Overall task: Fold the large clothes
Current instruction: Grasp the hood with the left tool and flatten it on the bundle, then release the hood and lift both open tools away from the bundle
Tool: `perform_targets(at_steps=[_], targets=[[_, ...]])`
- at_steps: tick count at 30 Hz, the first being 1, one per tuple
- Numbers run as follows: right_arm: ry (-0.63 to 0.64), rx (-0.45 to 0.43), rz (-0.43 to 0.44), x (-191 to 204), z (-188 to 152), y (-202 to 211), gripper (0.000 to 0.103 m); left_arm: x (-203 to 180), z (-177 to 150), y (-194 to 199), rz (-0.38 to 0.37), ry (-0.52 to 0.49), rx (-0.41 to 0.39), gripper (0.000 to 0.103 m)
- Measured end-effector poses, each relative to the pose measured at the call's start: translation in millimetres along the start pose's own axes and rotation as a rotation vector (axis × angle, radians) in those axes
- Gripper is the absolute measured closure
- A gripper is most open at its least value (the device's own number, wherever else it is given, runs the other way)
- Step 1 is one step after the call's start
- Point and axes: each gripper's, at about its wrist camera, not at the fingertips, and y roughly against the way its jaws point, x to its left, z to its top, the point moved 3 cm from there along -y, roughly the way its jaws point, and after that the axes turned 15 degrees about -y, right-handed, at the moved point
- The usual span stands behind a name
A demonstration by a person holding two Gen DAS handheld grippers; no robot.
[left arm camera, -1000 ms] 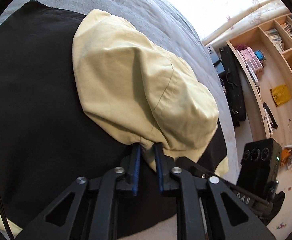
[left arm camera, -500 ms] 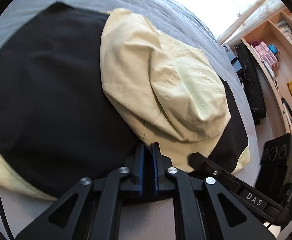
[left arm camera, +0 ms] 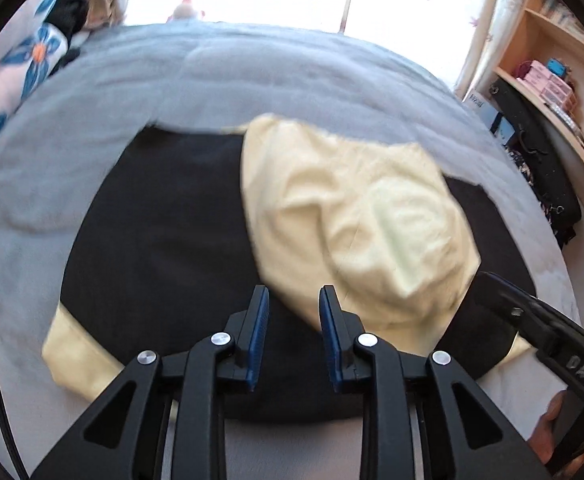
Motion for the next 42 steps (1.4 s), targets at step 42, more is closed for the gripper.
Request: perform_targets(at_steps=[42], targets=[[-0.013,0.08,-0.152,-43,-19,-48,0.096,-19,-18,-55,0.106,-0.07,0.047,0.076]])
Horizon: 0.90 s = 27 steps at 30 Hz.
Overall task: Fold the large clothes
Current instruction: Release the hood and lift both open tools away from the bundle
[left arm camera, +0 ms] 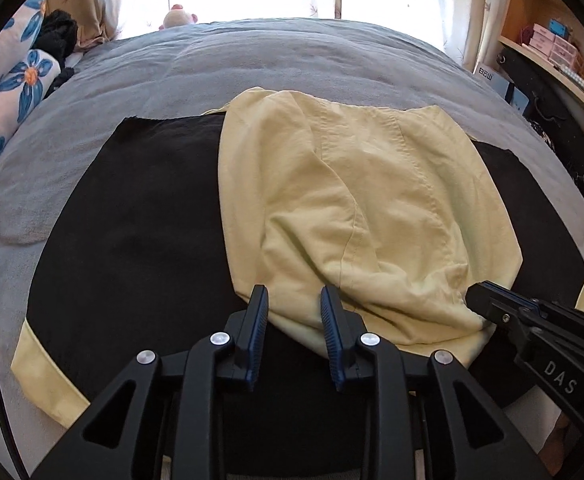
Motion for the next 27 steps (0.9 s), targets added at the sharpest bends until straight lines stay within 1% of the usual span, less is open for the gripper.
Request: perform_targets(at_steps=[1,2,3,4,5,6,10,13,16,18,23,27], targets=[[-0.015,0.001,0.009,-1,0,4,0.095,1,0,3,0.0,0.009,0.003,0.073],[-0.027,0.001,0.017,-1,-1,9,0.091,2,0,7,0.002,0.015,0.005,0.071],[-0.041,0.001,0.029,-1,-2,15,0.085,3,-1,11,0.002,0.024,0.007,0.068],[-0.053,0.0,0.042,-1,-5,22,0.08,4,-2,17,0.001,0.03,0.006,0.064],[-0.058,-0.005,0.048,0,-8,28,0.074,4,-3,25,0.002,0.035,0.001,0.063],[-0.055,-0.017,0.052,3,-12,37,0.072,4,-5,32,0.004,0.036,-0.005,0.061],[0.011,-0.083,0.031,17,-28,71,0.072,6,-14,71,0.017,0.032,-0.031,0.059],[0.051,-0.125,0.03,27,-39,100,0.072,8,-22,101,0.03,0.031,-0.049,0.056],[0.073,-0.167,0.041,34,-49,128,0.072,12,-31,132,0.034,0.041,-0.065,0.05],[0.081,-0.191,0.056,38,-57,147,0.071,15,-40,154,0.034,0.047,-0.083,0.049],[0.095,-0.226,0.079,43,-74,177,0.071,22,-61,198,0.057,0.044,-0.095,0.049],[0.099,-0.231,0.094,44,-91,191,0.067,28,-81,228,0.084,0.048,-0.093,0.049]])
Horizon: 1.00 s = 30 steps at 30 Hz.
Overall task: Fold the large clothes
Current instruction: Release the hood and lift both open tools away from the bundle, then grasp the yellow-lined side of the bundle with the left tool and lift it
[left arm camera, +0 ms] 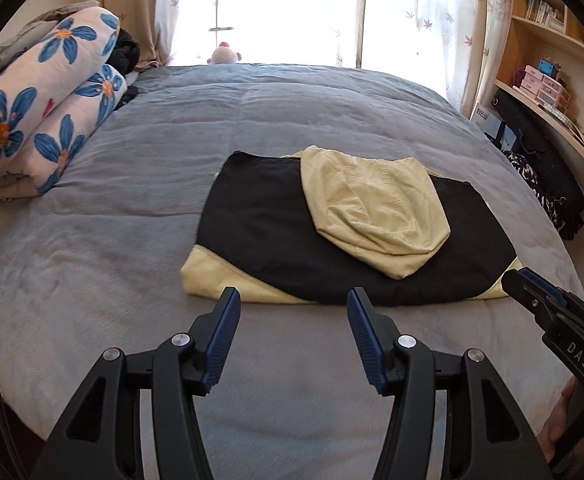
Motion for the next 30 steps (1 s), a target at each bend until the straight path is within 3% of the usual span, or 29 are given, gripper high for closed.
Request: perform_targets(at_steps=[3,5,6,9,13,17,18,30], targets=[[0.011,0.003,0.006,3,-9,6,0.065,6,-13,16,0.02,0.003,0.01,0.046],[0.027,-0.001,0.004,6,-14,8,0.065,7,-21,21,0.017,0.0,0.01,0.039],[0.035,-0.002,-0.001,6,-16,8,0.065,6,-24,21,0.017,-0.004,0.01,0.034],[0.045,-0.001,-0.009,7,-22,5,0.064,3,-34,6,0.017,-0.024,0.029,0.033],[0.052,0.002,-0.023,5,-29,-5,0.063,7,-50,-31,-0.131,0.05,0.062,0.033],[0.044,0.015,-0.025,1,-32,-21,0.063,23,-67,-75,-0.343,0.229,0.055,0.033],[0.036,0.018,-0.022,-1,-32,-25,0.063,26,-70,-84,-0.366,0.265,0.052,0.033],[-0.017,0.05,-0.013,-8,-22,-80,0.064,50,-66,-167,-0.394,0.439,-0.003,0.033]])
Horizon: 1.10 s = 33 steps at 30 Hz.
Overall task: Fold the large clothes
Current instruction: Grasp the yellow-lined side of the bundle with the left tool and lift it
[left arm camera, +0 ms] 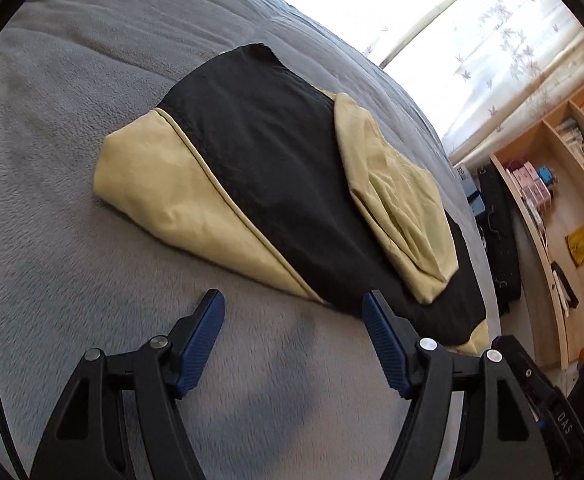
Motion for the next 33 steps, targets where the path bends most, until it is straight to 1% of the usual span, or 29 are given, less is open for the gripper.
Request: perform_targets(at_steps=[8,12,14,15,16,17,19,20,23,24,25,27,28,30,31,32,33], targets=[[-0.002,0.022,0.011,4,4,-30,0.064,16,29,-30,-0.006,0.046,-0.044,0.033],[0.001,0.033,0.012,6,7,-44,0.064,21,47,-40,0.01,0.054,-0.074,0.034],[-0.003,0.037,0.013,6,8,-50,0.064,24,57,-42,0.033,0.054,-0.095,0.048],[-0.003,0.038,0.01,6,9,-53,0.064,26,63,-44,0.043,0.056,-0.102,0.062],[-0.002,0.037,0.007,7,10,-56,0.064,28,69,-45,0.046,0.063,-0.109,0.07],[0.001,0.038,0.005,8,11,-58,0.064,30,75,-46,0.048,0.07,-0.122,0.087],[0.019,0.032,-0.015,12,16,-63,0.064,29,80,-48,0.044,0.073,-0.138,0.093],[0.027,0.022,-0.023,14,19,-65,0.064,26,80,-47,0.056,0.065,-0.147,0.094],[0.051,-0.015,-0.041,20,34,-70,0.073,4,77,-41,0.175,-0.054,-0.179,0.097],[0.055,-0.028,-0.055,21,39,-73,0.075,-2,77,-39,0.197,-0.082,-0.193,0.097],[0.06,-0.042,-0.072,22,46,-77,0.076,-6,77,-35,0.21,-0.103,-0.206,0.097],[0.062,-0.062,-0.1,20,57,-88,0.083,-13,76,-24,0.226,-0.137,-0.23,0.097],[0.061,-0.063,-0.117,17,61,-94,0.084,-18,78,-22,0.233,-0.153,-0.241,0.097],[0.06,-0.032,-0.168,8,63,-113,0.091,-29,80,-17,0.253,-0.193,-0.254,0.097],[0.057,-0.002,-0.18,4,60,-121,0.092,-36,82,-15,0.269,-0.215,-0.261,0.097],[0.053,0.067,-0.197,-2,53,-137,0.092,-41,85,-14,0.277,-0.231,-0.265,0.097],[0.049,0.105,-0.206,-6,47,-145,0.092,-46,87,-12,0.284,-0.25,-0.268,0.097]])
